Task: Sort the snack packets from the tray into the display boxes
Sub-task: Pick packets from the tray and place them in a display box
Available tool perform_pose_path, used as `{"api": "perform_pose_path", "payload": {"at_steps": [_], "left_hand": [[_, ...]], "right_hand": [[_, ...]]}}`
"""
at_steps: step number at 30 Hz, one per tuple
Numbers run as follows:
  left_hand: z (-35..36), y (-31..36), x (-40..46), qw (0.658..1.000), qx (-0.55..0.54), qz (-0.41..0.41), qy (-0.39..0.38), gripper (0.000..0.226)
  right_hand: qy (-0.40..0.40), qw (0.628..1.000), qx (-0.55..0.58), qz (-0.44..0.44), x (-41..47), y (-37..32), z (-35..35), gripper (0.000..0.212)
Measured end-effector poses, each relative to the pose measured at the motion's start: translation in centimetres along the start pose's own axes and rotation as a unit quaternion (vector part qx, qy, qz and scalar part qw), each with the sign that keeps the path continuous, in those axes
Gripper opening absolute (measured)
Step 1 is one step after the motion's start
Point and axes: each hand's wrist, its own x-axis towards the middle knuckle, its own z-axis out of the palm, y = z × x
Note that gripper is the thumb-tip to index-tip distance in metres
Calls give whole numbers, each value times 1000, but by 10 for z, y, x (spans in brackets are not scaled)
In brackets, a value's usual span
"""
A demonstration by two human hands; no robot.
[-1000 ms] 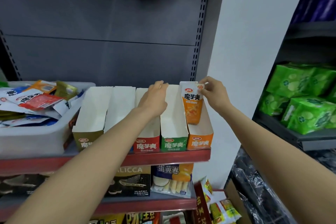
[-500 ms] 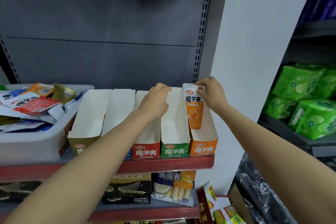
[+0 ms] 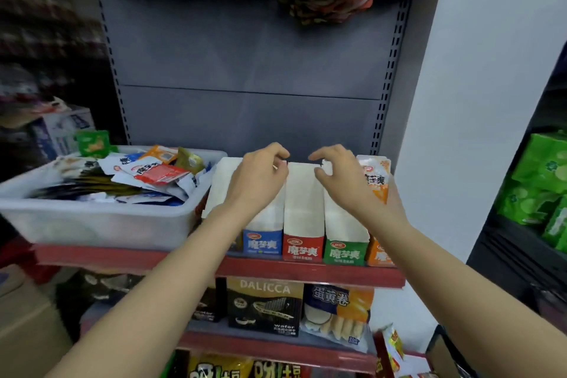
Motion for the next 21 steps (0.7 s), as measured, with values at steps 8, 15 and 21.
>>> {"api": "perform_pose_path", "payload": {"at_steps": [8, 15, 21], "left_hand": [[-100, -96, -25, 993, 36, -109, 37, 17], [-139, -178, -18, 983, 118, -131, -55, 43], [-146, -212, -16, 960, 175, -195, -97, 60]], "right_hand": [[-101, 991, 52, -68, 4, -120, 71, 28], [-139, 986, 60, -74, 39, -185, 126, 31], [-193, 977, -27, -85, 75, -202, 171, 37]]}}
